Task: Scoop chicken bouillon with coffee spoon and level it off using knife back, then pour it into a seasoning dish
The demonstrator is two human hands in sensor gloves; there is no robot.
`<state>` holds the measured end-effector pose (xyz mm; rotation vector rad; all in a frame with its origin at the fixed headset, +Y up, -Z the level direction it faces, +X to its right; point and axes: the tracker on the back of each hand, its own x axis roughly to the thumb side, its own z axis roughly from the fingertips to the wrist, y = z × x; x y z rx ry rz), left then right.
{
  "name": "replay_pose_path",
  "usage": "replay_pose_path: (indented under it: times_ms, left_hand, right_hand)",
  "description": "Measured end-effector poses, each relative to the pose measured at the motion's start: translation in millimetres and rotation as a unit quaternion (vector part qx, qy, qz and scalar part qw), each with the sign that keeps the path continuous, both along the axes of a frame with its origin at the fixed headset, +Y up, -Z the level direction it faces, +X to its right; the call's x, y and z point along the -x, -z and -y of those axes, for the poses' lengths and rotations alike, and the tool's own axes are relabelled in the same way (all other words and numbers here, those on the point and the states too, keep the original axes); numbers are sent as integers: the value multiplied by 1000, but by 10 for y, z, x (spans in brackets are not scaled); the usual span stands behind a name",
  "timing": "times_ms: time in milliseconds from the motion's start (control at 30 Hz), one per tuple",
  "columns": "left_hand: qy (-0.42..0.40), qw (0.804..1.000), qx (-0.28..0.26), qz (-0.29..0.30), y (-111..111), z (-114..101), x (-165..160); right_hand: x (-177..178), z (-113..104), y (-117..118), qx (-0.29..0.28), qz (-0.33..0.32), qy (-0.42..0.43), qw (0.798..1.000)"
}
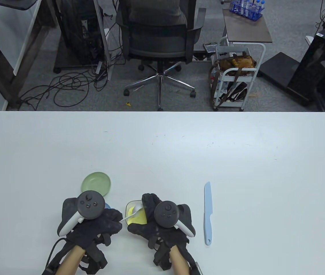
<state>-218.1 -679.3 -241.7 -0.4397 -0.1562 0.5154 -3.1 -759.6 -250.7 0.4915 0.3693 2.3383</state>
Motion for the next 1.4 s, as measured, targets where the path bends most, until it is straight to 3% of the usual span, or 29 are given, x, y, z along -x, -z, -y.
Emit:
replay_pose_path:
  times_ms: [300,533,733,867,1400]
  left_hand:
    - [28,995,85,52,214,-83,-125]
    - [-13,990,121,66,328,-13,-134]
    - [-95,978,180,48,361,232,44]
    - [-220,942,250,37,313,461,146]
    - [-282,938,200,-2,161,543,352]
  right_hand:
    - [3,1,-4,-2,1,1,1000]
    - [2,1,-6,-3,3,2,1000]
    - [5,2,-9,-3,3,2,1000]
    - [6,4,-14,-4,4,3,1000]
    - [6,7,-20,-5,6,2,1000]
